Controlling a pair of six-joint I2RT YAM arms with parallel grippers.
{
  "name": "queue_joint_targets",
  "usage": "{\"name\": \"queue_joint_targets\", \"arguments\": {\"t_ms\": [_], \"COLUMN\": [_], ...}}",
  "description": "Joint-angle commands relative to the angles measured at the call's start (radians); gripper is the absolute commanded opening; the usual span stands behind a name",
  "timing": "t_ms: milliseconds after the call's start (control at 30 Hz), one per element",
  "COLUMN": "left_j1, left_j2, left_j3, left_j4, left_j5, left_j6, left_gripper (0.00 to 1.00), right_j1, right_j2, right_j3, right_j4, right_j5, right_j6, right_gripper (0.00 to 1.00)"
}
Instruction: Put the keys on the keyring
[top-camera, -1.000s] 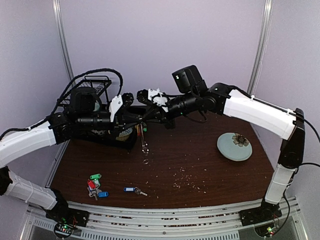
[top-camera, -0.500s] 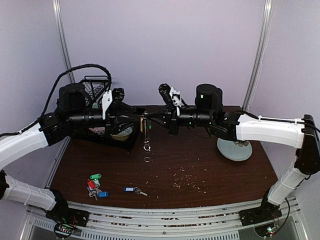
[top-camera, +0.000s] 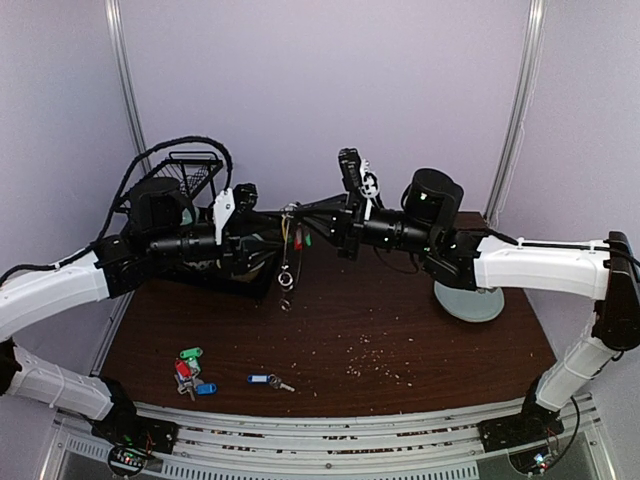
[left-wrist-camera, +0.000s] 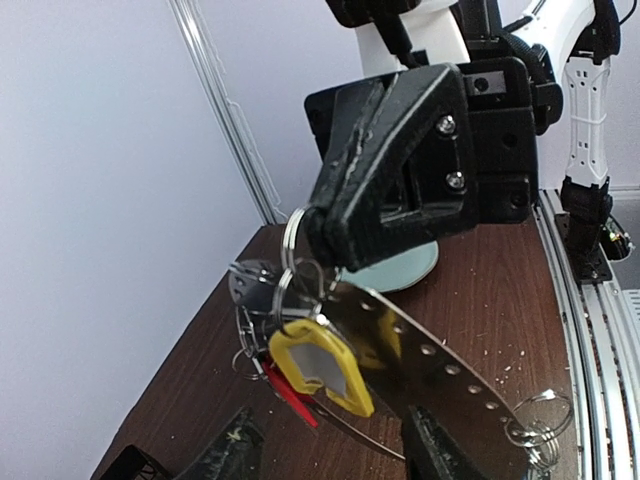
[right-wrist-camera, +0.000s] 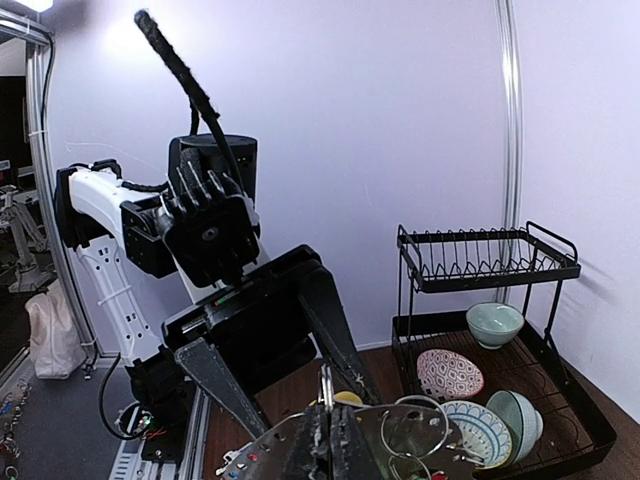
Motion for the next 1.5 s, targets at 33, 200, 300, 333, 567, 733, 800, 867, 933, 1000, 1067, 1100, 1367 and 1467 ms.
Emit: {"name": "queue_joint_targets", "arguments": {"t_ms": [33, 200, 300, 333, 567, 733, 800, 867, 933, 1000, 1067, 1100, 1367, 1467], "left_j1": [-0.001, -0.006, -0.016, -0.015, -0.02, -0.023, -0.03, -0.042, -0.061, -0.087, -0.116, -0.13, -0.192, -0.188], "left_j2": [-0.004, 0.002, 0.011, 0.014, 0.022, 0.036, 0.065, 0.076, 0.089, 0.098, 0.098, 0.095, 0.067, 0.016], "left_j3": [-0.026, -0.033, -0.032, -0.032, -0.027, -0.018, 0.006, 0.012, 0.017, 0.018, 0.015, 0.011, 0.0, -0.009], "left_j4": [0.135, 0.17, 0.17, 0.171, 0.169, 0.156, 0.123, 0.11, 0.09, 0.076, 0.067, 0.066, 0.053, 0.048], "left_j5": [0.027, 0.02, 0.006, 0.004, -0.012, -0.035, -0.042, -0.096, -0.18, -0.244, -0.269, -0.273, -0.255, -0.248], "left_j6": [-0.071, -0.11, -0.118, -0.122, -0.135, -0.141, -0.146, -0.142, -0.119, -0.089, -0.059, -0.043, 0.025, 0.036], "left_gripper": [0.49, 0.48, 0.46, 0.45, 0.24, 0.0, 0.0, 0.0, 0.0, 0.0, 0.0, 0.0, 0.0, 0.36], "right_j1": [0.009, 0.024, 0.03, 0.033, 0.056, 0.059, 0.059, 0.059, 0.062, 0.068, 0.07, 0.071, 0.069, 0.049], "right_j2": [-0.003, 0.009, 0.016, 0.018, 0.036, 0.043, 0.054, 0.064, 0.077, 0.094, 0.116, 0.127, 0.193, 0.173], "right_j3": [0.006, 0.013, 0.013, 0.011, 0.009, -0.021, -0.035, -0.033, -0.033, -0.031, -0.023, -0.023, -0.009, -0.052], "right_j4": [0.087, 0.08, 0.085, 0.09, 0.136, 0.224, 0.306, 0.347, 0.386, 0.41, 0.419, 0.427, 0.464, 0.49], "right_j5": [-0.008, 0.005, 0.027, 0.038, 0.125, 0.17, 0.222, 0.262, 0.319, 0.358, 0.39, 0.411, 0.421, 0.369], "right_j6": [0.028, 0.023, 0.025, 0.026, 0.05, 0.106, 0.165, 0.203, 0.236, 0.254, 0.264, 0.264, 0.268, 0.267], "right_gripper": [0.0, 0.0, 0.0, 0.0, 0.0, 0.0, 0.0, 0.0, 0.0, 0.0, 0.0, 0.0, 0.0, 0.0]}}
